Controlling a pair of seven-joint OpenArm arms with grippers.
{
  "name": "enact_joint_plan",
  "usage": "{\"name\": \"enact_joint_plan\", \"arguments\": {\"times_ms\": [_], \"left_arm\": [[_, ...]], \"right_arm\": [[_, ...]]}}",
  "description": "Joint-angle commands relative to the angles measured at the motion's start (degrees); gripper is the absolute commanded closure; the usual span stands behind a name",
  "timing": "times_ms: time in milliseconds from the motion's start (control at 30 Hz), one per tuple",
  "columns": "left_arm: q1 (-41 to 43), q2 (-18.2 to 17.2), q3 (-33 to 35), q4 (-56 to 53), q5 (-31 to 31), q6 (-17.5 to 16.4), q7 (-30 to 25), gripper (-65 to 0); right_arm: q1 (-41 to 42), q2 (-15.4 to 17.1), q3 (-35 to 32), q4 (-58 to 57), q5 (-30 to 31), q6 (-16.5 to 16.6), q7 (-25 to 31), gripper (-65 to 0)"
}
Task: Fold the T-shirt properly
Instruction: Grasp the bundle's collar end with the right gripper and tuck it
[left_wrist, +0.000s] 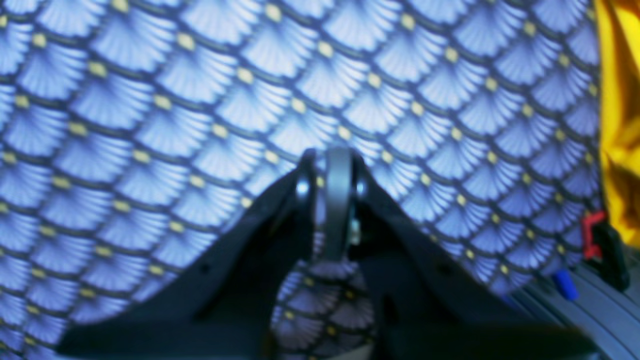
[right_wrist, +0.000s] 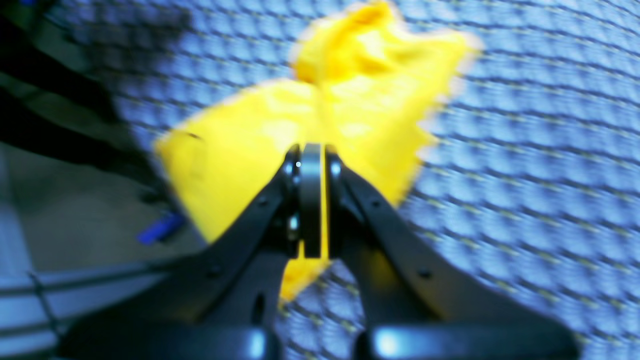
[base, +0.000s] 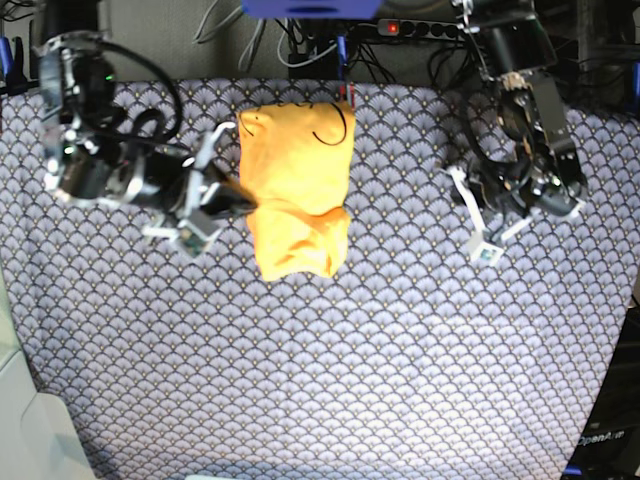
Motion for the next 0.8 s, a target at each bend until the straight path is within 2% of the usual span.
{"name": "enact_joint_plan", "arguments": {"times_ms": [0,167,267,533,767], "left_arm": [[-0.9,-0.4,-0.2,1.2,-0.4,-0.1,-0.4,-3.9],[-0.7,-0.5,-0.2,1.1,-0.4,-0.1,-0.4,-3.9],[-0.7,-0.6,-0.3,1.1,-0.4,-0.1,-0.4,-3.9],[-1.0,-0.7,-0.3,1.1,-0.4,-0.1,-0.4,-3.9],[-1.2,-0.8,-0.3,1.1,-0.3,-0.1,-0.4,-3.9]], "right_arm": [[0.6,-0.6,0.4,0.8,0.8,0.4,1.1,0.0],[-2.1,-2.4,0.4,0.3,0.4,0.4,1.9,0.0],[-2.9,-2.2,0.4,-2.9,0.4,0.4,5.1,0.0],[-2.9,-1.0,-3.3,-13.8,0.4,0.4,12.2,0.0],[-2.1,2.1,-8.6,-26.7,0.4,0.4,22.0,0.0]]}}
